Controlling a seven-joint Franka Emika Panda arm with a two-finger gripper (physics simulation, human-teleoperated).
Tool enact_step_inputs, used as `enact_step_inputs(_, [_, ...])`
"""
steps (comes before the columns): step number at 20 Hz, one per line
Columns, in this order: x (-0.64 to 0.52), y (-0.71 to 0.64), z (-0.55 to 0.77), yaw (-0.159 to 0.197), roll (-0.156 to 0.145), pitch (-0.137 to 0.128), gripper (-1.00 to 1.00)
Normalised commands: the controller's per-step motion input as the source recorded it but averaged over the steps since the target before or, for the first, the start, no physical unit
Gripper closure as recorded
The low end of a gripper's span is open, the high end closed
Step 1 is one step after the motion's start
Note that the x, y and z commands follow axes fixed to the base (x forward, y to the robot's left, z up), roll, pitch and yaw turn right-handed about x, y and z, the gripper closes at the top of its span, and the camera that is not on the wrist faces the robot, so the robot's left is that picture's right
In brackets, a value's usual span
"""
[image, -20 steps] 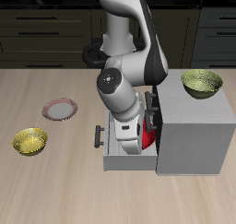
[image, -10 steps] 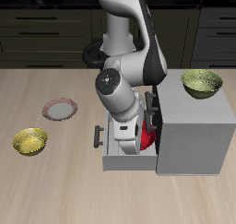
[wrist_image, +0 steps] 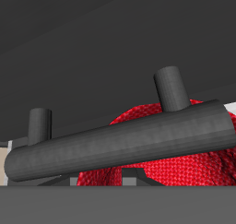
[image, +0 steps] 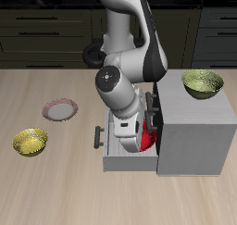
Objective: Place the red bowl on the plate
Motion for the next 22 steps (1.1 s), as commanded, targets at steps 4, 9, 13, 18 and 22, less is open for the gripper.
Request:
enact_step_inputs(4, [-0.04, 0.0, 0.06, -0.005, 0.001, 0.001, 1.0])
enact_step_inputs(9, [-0.06, -0.04, 0.01, -0.003, -0.011, 0.009, 1.0])
enact_step_inputs(13, [-0.02, -0.1, 0.1, 0.001, -0.022, -0.015, 1.0])
enact_step_inputs(18, [-0.06, -0.2, 0.19, 0.008, -0.032, -0.034, 1.0])
enact_step_inputs(22, [-0.08, -0.25, 0.33, 0.02, -0.039, -0.071, 1.0])
